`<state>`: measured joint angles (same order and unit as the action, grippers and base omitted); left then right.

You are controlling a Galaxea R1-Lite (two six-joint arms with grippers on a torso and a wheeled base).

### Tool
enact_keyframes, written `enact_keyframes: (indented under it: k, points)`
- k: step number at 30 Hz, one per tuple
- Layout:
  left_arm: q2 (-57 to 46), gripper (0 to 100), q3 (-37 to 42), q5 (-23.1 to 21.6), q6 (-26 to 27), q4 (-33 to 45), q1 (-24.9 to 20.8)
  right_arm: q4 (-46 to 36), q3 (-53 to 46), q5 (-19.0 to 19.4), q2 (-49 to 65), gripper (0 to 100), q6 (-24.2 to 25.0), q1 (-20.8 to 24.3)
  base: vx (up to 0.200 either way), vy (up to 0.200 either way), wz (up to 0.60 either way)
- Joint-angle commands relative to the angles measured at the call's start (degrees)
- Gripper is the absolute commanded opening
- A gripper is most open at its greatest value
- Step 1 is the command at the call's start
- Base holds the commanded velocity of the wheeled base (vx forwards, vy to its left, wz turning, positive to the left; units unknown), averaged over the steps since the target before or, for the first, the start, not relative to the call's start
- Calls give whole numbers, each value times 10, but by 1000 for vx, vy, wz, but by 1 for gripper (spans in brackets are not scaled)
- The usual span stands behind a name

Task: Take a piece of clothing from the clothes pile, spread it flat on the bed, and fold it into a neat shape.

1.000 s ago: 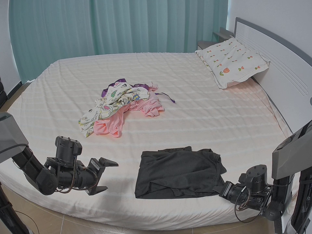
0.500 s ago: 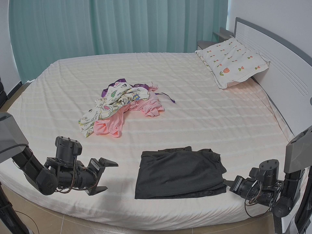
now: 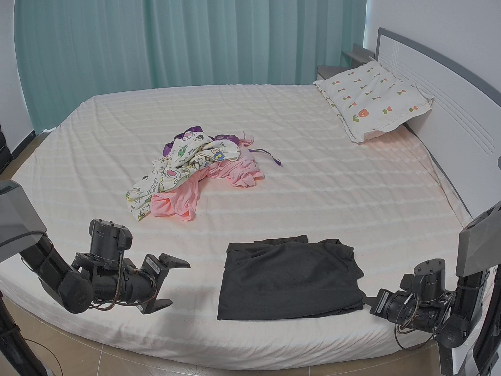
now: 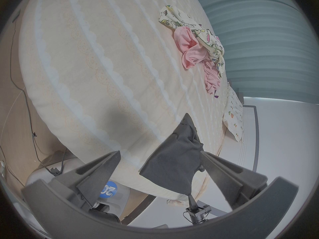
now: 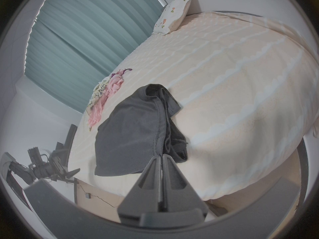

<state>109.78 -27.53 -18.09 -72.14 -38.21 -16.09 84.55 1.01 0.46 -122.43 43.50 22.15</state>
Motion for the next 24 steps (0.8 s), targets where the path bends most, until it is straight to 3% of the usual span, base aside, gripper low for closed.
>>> enact_keyframes:
  k: [1, 17, 18, 24]
  points:
    - [1, 100, 0, 0, 0, 0, 0, -10, -10, -5, -11, 0, -17, -4, 0, 0, 0]
    - [2, 100, -1, 0, 1, 0, 0, -24, -10, -6, -33, 0, -39, -11, 0, 0, 0]
    - [2, 100, -1, 0, 1, 0, 0, -24, -10, -6, -33, 100, -39, -11, 0, 0, 0]
    - [2, 100, 0, 0, 0, 0, 0, 13, -10, -6, -42, 100, -42, -21, 0, 0, 0]
